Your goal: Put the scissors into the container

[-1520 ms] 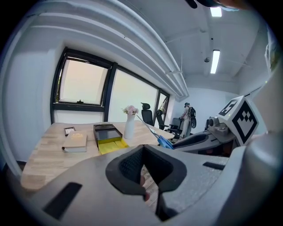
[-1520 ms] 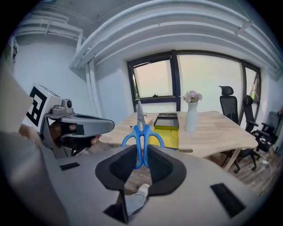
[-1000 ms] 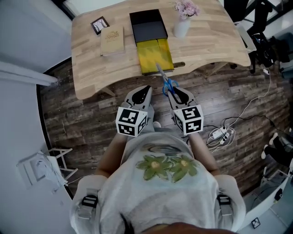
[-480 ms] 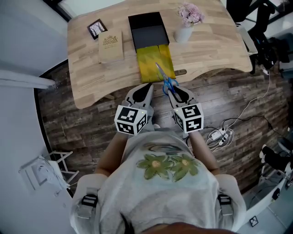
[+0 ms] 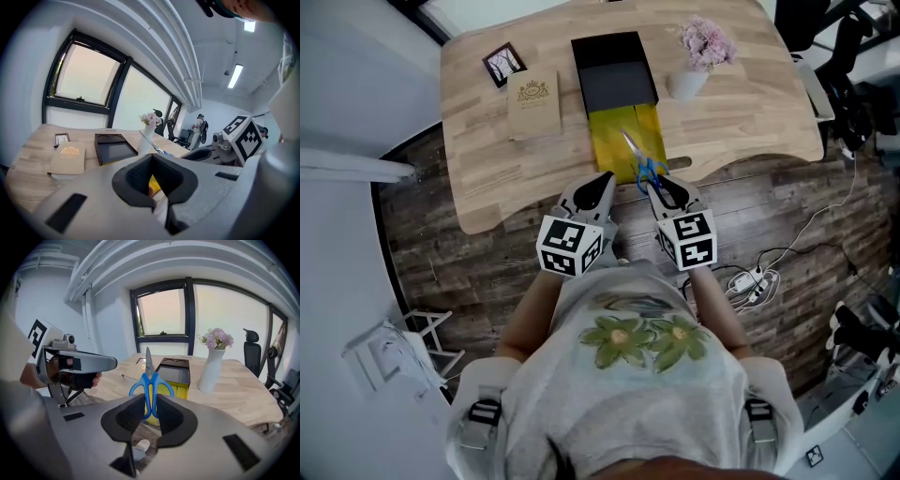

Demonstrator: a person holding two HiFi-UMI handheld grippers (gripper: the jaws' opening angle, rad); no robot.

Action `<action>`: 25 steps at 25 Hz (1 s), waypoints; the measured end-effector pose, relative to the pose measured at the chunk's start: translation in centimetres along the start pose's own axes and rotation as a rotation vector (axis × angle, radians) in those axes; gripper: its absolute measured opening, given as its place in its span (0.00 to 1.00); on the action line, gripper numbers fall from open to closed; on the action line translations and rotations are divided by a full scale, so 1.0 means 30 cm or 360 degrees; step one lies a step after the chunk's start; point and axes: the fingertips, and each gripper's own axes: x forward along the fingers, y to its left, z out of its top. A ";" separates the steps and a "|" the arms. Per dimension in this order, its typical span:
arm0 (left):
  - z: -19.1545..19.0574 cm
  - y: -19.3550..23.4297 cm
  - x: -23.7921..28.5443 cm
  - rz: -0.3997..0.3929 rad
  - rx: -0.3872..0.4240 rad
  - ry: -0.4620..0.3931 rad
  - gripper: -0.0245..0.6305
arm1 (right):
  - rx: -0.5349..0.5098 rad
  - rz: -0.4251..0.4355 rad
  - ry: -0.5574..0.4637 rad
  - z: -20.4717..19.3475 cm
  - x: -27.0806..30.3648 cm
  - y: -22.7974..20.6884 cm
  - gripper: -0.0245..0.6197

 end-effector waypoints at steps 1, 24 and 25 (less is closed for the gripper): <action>0.004 0.013 0.004 0.0000 -0.0002 0.0003 0.05 | -0.0005 -0.0001 0.0002 0.006 0.013 -0.002 0.15; 0.085 0.269 0.170 -0.0050 0.0042 0.0045 0.05 | 0.0038 -0.0028 0.0118 0.055 0.261 -0.071 0.15; 0.086 0.277 0.176 -0.0054 0.0040 0.0048 0.05 | 0.0040 -0.0030 0.0125 0.055 0.271 -0.074 0.15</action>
